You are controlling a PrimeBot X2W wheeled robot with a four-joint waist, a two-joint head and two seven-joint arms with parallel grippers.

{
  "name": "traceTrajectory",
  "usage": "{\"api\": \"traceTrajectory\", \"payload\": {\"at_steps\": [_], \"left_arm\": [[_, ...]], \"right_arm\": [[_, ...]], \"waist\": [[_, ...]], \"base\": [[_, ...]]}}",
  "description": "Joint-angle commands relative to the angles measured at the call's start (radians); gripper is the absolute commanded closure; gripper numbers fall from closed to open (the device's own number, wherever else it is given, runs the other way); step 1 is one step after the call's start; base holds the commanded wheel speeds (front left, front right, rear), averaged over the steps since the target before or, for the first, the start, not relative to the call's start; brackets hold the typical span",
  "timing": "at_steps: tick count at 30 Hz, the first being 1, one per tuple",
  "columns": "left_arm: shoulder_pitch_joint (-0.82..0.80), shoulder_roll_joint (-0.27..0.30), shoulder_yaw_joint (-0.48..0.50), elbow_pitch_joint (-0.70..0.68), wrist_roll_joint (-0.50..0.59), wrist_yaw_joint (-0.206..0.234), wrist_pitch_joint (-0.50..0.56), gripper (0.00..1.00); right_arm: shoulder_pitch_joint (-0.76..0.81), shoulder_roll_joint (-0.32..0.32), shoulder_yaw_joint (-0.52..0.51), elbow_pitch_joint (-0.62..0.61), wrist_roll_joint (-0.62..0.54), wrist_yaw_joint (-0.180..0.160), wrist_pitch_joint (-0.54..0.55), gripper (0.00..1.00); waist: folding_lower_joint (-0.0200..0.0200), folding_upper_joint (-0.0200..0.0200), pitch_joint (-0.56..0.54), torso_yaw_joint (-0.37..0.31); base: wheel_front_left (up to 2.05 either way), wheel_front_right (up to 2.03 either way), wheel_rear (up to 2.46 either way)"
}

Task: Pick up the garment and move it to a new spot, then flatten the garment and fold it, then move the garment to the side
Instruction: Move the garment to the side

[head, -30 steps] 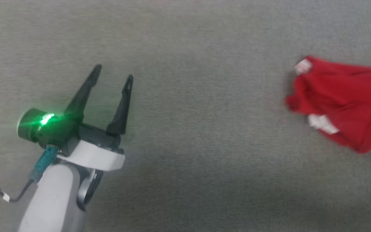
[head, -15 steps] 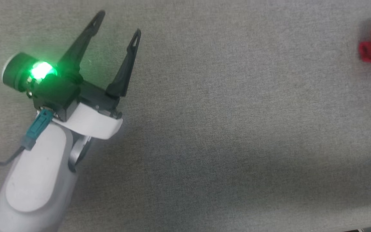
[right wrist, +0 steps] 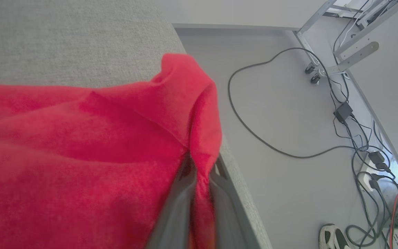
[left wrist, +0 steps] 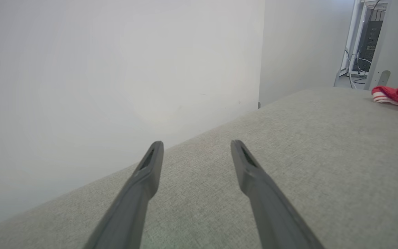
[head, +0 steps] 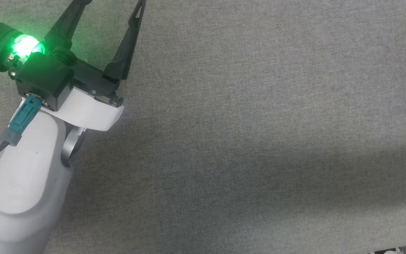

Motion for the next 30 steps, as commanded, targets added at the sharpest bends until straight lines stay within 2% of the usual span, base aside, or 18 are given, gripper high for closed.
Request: {"api": "traceTrajectory", "payload": {"at_steps": [1, 7, 8, 9, 10, 11, 18, 24, 30], "left_arm": [[-0.014, 0.004, 0.000, 0.001, -0.003, -0.001, -0.005, 0.00], [-0.001, -0.001, 0.010, 0.003, -0.016, -0.001, -0.005, 0.00], [0.005, -0.002, 0.013, 0.004, -0.017, -0.001, -0.005, 0.00], [0.012, -0.004, 0.014, 0.005, -0.017, -0.001, -0.005, 0.00], [0.019, -0.007, 0.017, 0.008, -0.017, -0.001, -0.005, 0.00], [0.025, -0.009, 0.020, 0.009, -0.018, -0.001, -0.005, 0.00], [0.102, -0.047, 0.055, 0.031, -0.027, -0.001, -0.005, 0.00], [0.219, -0.093, 0.099, 0.059, -0.034, -0.001, -0.005, 0.00], [0.346, -0.140, 0.140, 0.090, -0.043, -0.001, -0.005, 0.00]], "right_arm": [[-0.024, 0.007, 0.007, 0.024, -0.013, -0.001, -0.028, 1.00], [-0.059, 0.012, 0.038, 0.098, -0.018, -0.001, -0.083, 1.00], [-0.063, 0.013, 0.047, 0.111, -0.018, -0.001, -0.091, 0.96], [-0.067, 0.013, 0.053, 0.122, -0.017, -0.001, -0.099, 0.71], [-0.070, 0.013, 0.057, 0.135, -0.015, -0.001, -0.104, 0.41], [-0.072, 0.012, 0.065, 0.142, -0.015, -0.001, -0.110, 0.00], [-0.044, -0.014, 0.130, 0.148, -0.005, -0.001, -0.179, 0.00], [0.032, 0.012, 0.240, 0.076, 0.010, -0.001, -0.246, 0.00], [0.121, 0.066, 0.352, -0.010, 0.031, -0.001, -0.327, 0.00]], "waist": [[0.0000, 0.0000, 0.001, 0.000], [0.0000, 0.0000, -0.007, 0.003], [0.0000, 0.0000, -0.011, 0.003], [0.0000, 0.0000, -0.016, 0.005], [0.0000, 0.0000, -0.023, 0.006], [0.0000, 0.0000, -0.030, 0.008], [0.0000, 0.0000, -0.117, 0.028], [0.0000, 0.0000, -0.230, 0.058], [0.0000, 0.0000, -0.338, 0.097]], "base": [[0.00, 0.00, 0.00], [0.00, 0.00, 0.00], [0.00, 0.00, 0.00], [0.00, 0.00, 0.00], [0.00, 0.00, 0.00], [0.00, 0.00, 0.00], [0.00, 0.00, 0.00], [0.00, 0.00, 0.00], [0.00, 0.00, 0.00]]}}
